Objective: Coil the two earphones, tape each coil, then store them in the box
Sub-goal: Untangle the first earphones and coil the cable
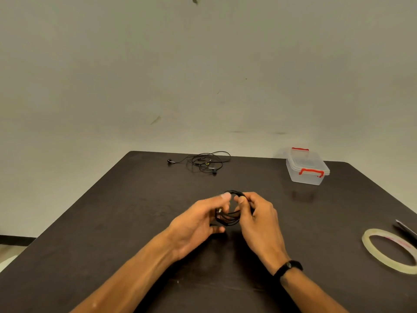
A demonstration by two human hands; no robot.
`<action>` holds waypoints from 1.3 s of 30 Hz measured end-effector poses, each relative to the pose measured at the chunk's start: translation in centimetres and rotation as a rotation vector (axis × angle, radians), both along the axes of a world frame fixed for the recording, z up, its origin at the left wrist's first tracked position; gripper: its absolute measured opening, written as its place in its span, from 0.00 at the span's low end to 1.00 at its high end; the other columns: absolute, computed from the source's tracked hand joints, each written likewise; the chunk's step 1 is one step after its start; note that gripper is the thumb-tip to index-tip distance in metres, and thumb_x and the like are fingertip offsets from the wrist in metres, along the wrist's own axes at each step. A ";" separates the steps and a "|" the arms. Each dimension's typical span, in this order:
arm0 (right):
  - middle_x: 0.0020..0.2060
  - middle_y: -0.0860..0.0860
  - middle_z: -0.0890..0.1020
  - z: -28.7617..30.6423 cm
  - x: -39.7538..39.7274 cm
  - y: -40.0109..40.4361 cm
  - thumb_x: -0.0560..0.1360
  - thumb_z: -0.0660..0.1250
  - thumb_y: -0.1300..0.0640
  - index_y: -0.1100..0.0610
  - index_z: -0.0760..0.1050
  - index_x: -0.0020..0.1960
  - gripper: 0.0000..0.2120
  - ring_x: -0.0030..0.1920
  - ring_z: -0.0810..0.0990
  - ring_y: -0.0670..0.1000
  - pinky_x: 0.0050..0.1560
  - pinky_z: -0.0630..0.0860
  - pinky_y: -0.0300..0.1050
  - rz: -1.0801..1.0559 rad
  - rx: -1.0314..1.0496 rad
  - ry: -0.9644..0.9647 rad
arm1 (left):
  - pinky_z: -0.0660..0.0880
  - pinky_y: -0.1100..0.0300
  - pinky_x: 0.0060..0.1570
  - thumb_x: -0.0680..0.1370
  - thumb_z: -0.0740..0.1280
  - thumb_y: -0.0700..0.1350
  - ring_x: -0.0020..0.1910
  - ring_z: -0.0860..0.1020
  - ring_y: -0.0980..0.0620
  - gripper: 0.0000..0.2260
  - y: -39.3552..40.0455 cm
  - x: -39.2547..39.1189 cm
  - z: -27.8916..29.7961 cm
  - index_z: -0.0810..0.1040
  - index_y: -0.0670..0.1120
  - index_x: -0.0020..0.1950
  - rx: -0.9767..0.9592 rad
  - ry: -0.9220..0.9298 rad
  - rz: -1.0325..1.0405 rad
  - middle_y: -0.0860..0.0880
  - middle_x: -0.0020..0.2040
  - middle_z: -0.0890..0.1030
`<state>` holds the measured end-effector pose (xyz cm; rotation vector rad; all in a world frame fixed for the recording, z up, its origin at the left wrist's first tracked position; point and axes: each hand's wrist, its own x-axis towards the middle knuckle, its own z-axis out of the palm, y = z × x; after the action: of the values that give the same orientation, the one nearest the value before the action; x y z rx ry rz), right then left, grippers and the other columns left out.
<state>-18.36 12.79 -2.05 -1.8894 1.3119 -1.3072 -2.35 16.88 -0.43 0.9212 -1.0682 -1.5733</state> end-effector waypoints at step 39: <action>0.42 0.44 0.79 0.0 0.2 0.7 0.85 0.58 0.48 0.45 0.77 0.59 0.10 0.42 0.78 0.45 0.34 0.64 0.34 -0.143 -0.316 0.249 | 0.76 0.61 0.25 0.83 0.66 0.55 0.26 0.80 0.50 0.20 1.2 -1.1 1.3 0.81 0.38 0.46 0.097 -0.557 0.266 0.39 0.36 0.85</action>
<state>-18.18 13.52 -2.02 -2.2707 1.4554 -1.4576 -3.44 18.08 0.88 1.5580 -1.1884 -1.1796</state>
